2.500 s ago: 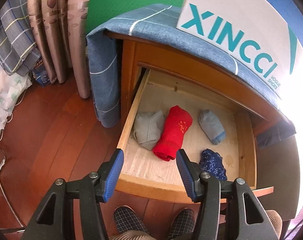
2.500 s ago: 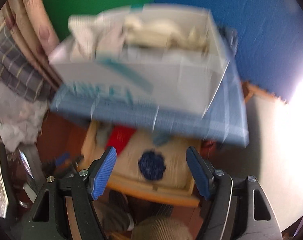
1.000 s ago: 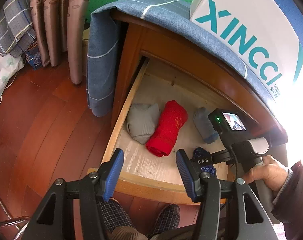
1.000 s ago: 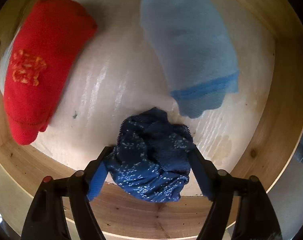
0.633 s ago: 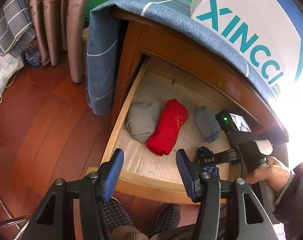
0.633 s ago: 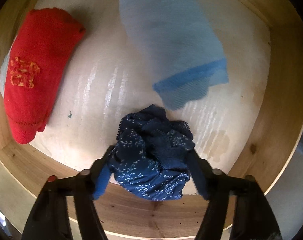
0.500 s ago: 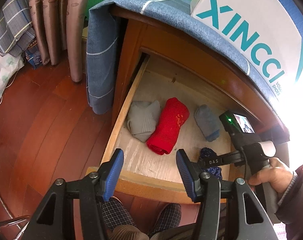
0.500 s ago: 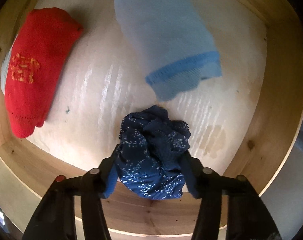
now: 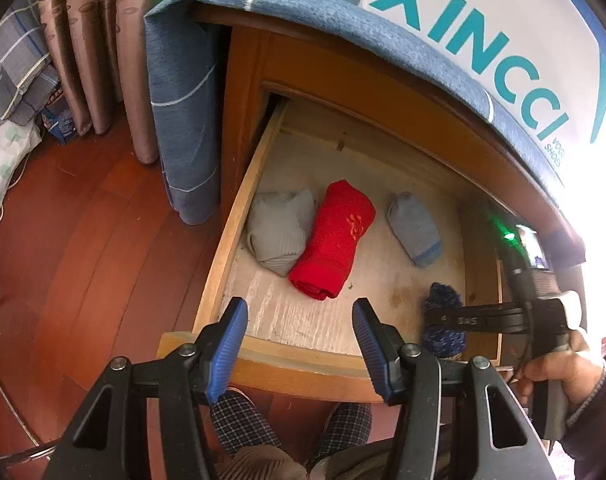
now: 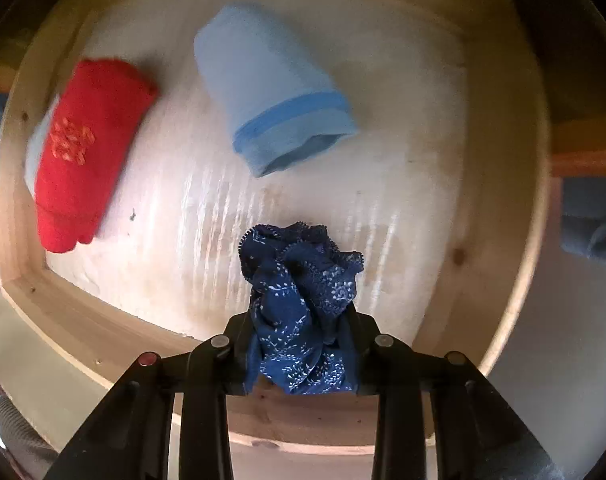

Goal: Take underwear out of drawer
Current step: 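Lift the navy floral underwear up from the drawer with the right tool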

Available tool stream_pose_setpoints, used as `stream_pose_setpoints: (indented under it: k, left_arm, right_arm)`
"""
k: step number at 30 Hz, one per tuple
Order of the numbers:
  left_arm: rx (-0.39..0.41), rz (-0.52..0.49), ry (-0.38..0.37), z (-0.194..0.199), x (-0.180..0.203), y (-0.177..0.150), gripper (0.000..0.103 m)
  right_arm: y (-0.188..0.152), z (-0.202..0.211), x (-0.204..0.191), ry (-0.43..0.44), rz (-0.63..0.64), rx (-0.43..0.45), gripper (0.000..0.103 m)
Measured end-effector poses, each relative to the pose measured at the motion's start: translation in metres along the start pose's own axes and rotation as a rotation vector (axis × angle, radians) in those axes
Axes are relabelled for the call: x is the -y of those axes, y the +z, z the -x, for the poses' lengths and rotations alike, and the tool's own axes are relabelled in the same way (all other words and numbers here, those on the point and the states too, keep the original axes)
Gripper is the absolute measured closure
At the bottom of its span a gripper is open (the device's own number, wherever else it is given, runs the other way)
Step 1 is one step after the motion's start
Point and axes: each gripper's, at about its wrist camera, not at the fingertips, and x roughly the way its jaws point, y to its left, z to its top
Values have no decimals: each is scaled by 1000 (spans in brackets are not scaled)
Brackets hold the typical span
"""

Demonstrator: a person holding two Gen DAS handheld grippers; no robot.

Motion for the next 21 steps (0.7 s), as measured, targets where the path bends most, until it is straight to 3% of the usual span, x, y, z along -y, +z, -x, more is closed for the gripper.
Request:
stream_pose_setpoints:
  k: [12,17,21]
  left_arm:
    - [-28,-59,-8,-2,6,0,47]
    - [-48,-122,-36,-6,15,6,47]
    - [-48,-208,-2,-14,30,18,47]
  right_arm:
    - [-37,61,26,113,-79,202,73]
    - [-51,85,47,138,-120,307,73]
    - [-69,101,59,184,-169,358,73]
